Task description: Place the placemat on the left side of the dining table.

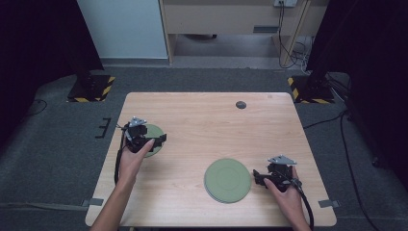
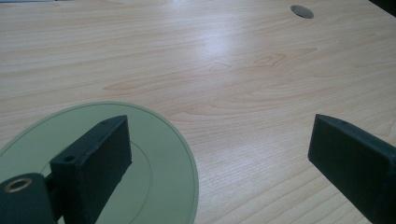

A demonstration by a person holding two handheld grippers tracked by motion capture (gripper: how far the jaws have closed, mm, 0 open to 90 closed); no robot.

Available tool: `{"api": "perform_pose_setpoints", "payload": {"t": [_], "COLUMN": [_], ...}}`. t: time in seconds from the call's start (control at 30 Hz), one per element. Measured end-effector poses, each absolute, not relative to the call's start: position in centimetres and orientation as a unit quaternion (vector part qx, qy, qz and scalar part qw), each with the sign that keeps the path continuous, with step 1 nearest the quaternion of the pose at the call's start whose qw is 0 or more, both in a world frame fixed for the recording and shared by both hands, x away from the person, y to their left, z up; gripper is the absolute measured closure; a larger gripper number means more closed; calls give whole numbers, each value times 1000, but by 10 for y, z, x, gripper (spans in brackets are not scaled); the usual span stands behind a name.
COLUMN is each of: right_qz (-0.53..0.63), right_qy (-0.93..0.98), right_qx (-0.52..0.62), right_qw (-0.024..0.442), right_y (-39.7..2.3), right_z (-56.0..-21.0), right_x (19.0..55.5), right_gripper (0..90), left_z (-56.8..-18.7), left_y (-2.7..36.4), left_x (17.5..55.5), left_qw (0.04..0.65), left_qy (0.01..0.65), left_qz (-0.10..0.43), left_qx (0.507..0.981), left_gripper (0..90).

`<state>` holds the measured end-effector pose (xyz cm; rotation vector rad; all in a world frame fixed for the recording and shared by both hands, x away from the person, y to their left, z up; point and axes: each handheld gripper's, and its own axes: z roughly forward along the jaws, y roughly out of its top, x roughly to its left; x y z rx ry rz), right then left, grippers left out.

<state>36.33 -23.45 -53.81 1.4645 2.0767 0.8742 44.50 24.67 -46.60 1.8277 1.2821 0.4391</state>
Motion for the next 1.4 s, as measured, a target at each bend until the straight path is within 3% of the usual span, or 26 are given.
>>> {"api": "perform_pose_setpoints", "payload": {"t": [1.4], "right_qz": [317], "right_qy": [753], "right_qx": [531], "right_qw": [225], "right_y": [-234], "right_z": [-538], "right_x": [363], "right_gripper": [59], "left_z": [-494], "left_y": [191], "left_x": [432], "left_qw": [381], "left_qy": [460], "left_qz": [152], "left_qx": [787], "left_gripper": [54]}}
